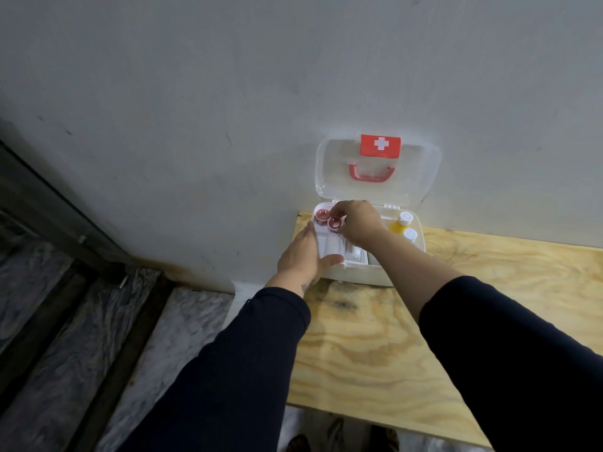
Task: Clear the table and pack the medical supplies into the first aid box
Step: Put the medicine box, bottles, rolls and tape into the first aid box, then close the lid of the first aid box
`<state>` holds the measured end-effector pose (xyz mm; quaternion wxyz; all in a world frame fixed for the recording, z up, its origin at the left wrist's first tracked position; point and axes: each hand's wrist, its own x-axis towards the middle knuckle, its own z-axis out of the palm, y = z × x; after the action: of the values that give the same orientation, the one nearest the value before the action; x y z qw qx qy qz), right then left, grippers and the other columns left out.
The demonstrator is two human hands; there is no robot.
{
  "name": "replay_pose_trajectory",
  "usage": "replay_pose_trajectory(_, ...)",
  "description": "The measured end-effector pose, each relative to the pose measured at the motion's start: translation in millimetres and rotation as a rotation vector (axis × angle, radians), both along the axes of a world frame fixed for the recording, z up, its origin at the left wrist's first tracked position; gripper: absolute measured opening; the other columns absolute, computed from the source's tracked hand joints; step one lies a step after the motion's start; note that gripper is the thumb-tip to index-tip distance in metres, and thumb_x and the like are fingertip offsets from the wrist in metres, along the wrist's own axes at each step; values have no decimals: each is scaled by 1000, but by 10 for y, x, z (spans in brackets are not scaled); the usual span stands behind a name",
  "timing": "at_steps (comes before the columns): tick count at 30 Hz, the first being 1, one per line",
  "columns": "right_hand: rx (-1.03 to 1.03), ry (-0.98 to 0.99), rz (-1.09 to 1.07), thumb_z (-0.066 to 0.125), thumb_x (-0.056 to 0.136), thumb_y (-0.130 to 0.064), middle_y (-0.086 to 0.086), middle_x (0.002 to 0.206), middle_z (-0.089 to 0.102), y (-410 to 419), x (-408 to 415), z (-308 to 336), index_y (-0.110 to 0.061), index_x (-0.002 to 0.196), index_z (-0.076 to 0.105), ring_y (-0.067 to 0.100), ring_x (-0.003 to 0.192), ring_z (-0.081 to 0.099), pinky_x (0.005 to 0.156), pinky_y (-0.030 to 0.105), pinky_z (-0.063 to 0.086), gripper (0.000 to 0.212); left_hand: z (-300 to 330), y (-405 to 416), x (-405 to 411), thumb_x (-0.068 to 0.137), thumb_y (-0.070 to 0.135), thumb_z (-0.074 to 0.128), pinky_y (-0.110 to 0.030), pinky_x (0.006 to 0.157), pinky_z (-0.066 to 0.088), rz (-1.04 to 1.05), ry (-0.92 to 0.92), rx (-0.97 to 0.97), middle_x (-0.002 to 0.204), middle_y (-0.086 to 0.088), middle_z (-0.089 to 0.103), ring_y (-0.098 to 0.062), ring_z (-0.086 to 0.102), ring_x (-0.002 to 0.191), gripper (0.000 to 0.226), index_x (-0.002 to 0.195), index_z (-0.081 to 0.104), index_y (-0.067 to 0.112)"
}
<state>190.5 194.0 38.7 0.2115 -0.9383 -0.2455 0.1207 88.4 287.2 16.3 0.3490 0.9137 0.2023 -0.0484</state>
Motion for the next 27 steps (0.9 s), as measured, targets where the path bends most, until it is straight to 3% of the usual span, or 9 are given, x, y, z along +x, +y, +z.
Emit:
replay_pose_trajectory(3,-53,-43,12,53,87,4,8,122,65,-7,-39,-13,-22,119,66,28,109,61,84,29,48,43,22,-12,-11,85,42,70,-33,98,40,0,-6,1,149,-3,41,-24,43,134,86,151,21,15)
replay_pose_trajectory(6,-10,-164,24,54,86,8,9,123,64,-41,-18,111,-17,119,65,27,115,55,93,35,47,42,13,-7,-11,86,43,69,-35,97,41,13,2,-15,149,-2,41,-26,44,132,83,151,22,19)
replay_pose_trajectory(11,123,-778,-22,62,80,0,12,115,61,-224,111,494,-15,109,65,35,107,54,83,44,47,33,6,-5,-30,84,37,72,-37,98,43,4,-29,-64,140,1,50,-25,50,127,73,144,32,24)
replay_pose_trajectory(14,20,-738,-164,63,79,-7,9,132,48,-334,329,643,-21,129,50,32,123,44,98,41,37,54,-27,7,-35,82,41,72,-39,102,43,-2,-23,-71,141,2,49,-24,49,128,80,147,29,23)
replay_pose_trajectory(16,-52,-630,-196,62,84,-8,8,134,49,-395,459,682,-21,135,47,31,125,43,104,41,33,54,-32,10,-39,82,44,71,-41,104,43,6,-10,-70,145,2,46,-24,47,130,86,150,24,21)
replay_pose_trajectory(22,18,-708,-111,50,96,-16,10,119,64,-523,424,661,-15,125,63,35,111,53,91,44,42,32,-80,41,15,74,56,71,-46,97,49,24,20,-32,139,6,51,-23,53,124,86,144,29,28)
replay_pose_trajectory(25,56,-768,-59,57,92,-15,9,118,69,-669,193,558,-13,122,65,35,108,60,82,44,49,32,2,40,-8,78,60,67,-46,108,39,57,-36,43,159,1,26,-24,35,140,102,154,10,22)
replay_pose_trajectory(27,26,-811,-41,62,88,-16,6,119,70,-777,0,472,-14,121,67,33,108,62,80,42,49,32,135,33,-14,86,63,53,-43,115,30,95,-142,119,164,2,7,-25,20,147,100,155,-3,18)
